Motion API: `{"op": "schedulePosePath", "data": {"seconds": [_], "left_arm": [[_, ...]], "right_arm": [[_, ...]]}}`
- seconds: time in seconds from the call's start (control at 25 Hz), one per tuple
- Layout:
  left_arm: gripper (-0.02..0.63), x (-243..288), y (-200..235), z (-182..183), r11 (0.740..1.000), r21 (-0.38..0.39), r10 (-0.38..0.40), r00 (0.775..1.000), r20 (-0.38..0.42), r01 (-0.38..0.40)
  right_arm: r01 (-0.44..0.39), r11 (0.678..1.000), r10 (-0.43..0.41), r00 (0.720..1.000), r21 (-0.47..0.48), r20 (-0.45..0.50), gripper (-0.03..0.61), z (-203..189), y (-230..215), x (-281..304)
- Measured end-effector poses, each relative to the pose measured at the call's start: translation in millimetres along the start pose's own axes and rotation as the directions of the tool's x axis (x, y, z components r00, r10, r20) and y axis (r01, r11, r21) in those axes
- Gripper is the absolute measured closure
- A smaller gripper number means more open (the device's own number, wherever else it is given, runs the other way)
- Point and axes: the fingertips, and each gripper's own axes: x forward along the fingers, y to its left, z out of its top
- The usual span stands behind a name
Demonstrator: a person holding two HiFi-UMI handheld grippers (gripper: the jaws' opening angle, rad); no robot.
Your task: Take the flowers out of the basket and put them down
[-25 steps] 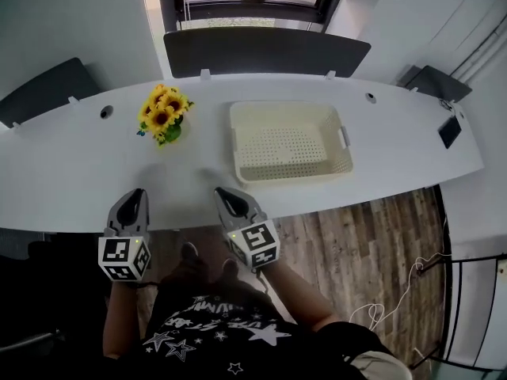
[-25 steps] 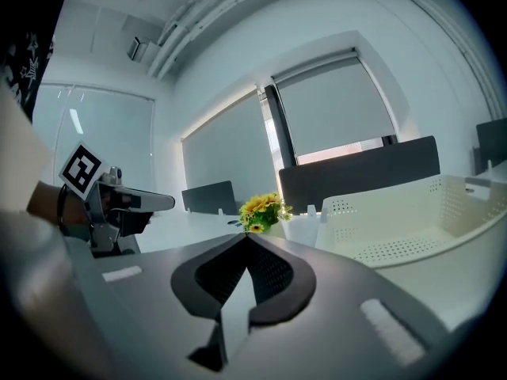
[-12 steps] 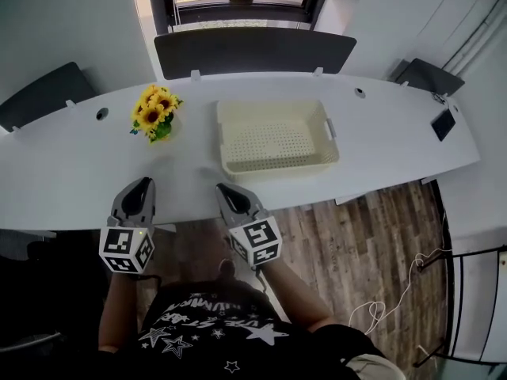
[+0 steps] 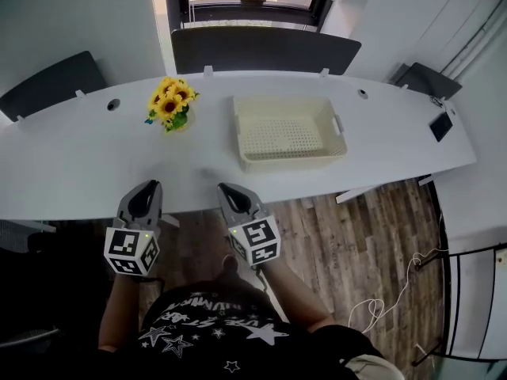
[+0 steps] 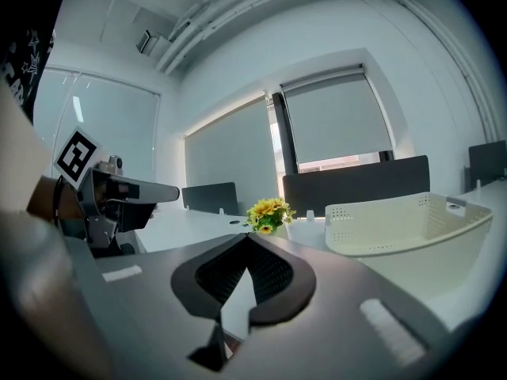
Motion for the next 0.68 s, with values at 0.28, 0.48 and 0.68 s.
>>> {"op": "schedulePosePath", "data": {"seconds": [0.28,0.48,0.68], "left_arm": [[0.583,-46,19,-9,0.999,-0.009,-0.035,0.999,0.018,0.035],[0.583,-87,32,-16,0.998,-0.018,-0.056,0.998,0.031,0.057],[0.583,-136,56,-37,0.997,-0.006,-0.078,0.996,0.033,0.079]], "right_arm": [[0.019,1.000,-0.018,1.000,-0.023,0.023,0.577,5,55,-6],[0.058,0.998,-0.057,0.998,-0.020,0.019,0.577,0,93,-16],[0.069,0.997,-0.069,0.998,-0.029,0.002,0.577,-24,156,-15]]}}
